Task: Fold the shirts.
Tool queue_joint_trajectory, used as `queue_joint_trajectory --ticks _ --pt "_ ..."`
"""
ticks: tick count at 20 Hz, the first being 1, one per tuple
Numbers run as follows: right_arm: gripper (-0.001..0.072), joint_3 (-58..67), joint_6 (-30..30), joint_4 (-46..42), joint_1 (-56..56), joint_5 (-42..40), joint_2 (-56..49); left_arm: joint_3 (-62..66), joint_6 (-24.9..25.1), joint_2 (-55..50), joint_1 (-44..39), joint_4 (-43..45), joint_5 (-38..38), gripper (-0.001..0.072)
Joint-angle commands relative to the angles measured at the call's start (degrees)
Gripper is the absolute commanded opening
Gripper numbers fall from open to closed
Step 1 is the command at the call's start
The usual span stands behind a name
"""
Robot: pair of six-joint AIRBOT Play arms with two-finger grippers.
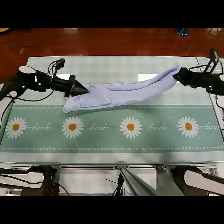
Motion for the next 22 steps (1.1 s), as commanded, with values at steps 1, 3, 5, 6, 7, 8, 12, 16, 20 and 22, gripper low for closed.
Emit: queue_joint_trajectory --ticks 1,3,5,6,7,8,12,16,20,22 --pt "0.0019 0.04 0.76 -3.48 1.33 3.98 9.88 0.02 0.48 1.01 -6.38 -6.36 8.09 0.0022" --pt "0.0020 0.04 4.00 -7.02 3.32 5.53 14.91 0.02 -0.17 1.01 -11.72 -6.88 14.29 0.0023" --pt "0.0019 0.04 7.74 -11.30 5.84 7.15 19.19 0.02 -1.25 0.98 -17.64 -6.93 19.67 0.0023" --pt "0.0019 0.04 9.27 -13.05 7.08 8.13 21.16 0.00 -1.25 0.92 -20.20 -6.93 21.66 0.0023" --pt "0.0019 0.04 10.51 -14.21 8.28 9.03 22.86 0.00 -1.27 0.72 -22.82 -6.93 23.43 0.0023" --pt "0.0019 0.04 11.67 -14.93 9.53 9.88 24.65 0.00 -1.42 0.46 -25.07 -6.95 24.92 0.0023" --pt "0.0019 0.04 16.76 -18.86 13.88 12.17 30.73 0.00 -3.28 -1.31 -32.37 -7.19 30.36 0.0023" --pt "0.0020 0.04 20.09 -20.65 17.49 14.19 34.56 0.02 -4.48 -6.01 -39.21 -13.70 31.82 0.0023" --pt "0.0019 0.02 22.82 -24.20 18.82 14.88 35.12 0.00 -1.22 -8.74 -41.11 -18.67 32.39 0.0022" --pt "0.0019 0.02 21.55 -24.22 18.86 14.86 34.84 0.00 1.11 -6.99 -36.89 -18.60 31.74 0.0020"
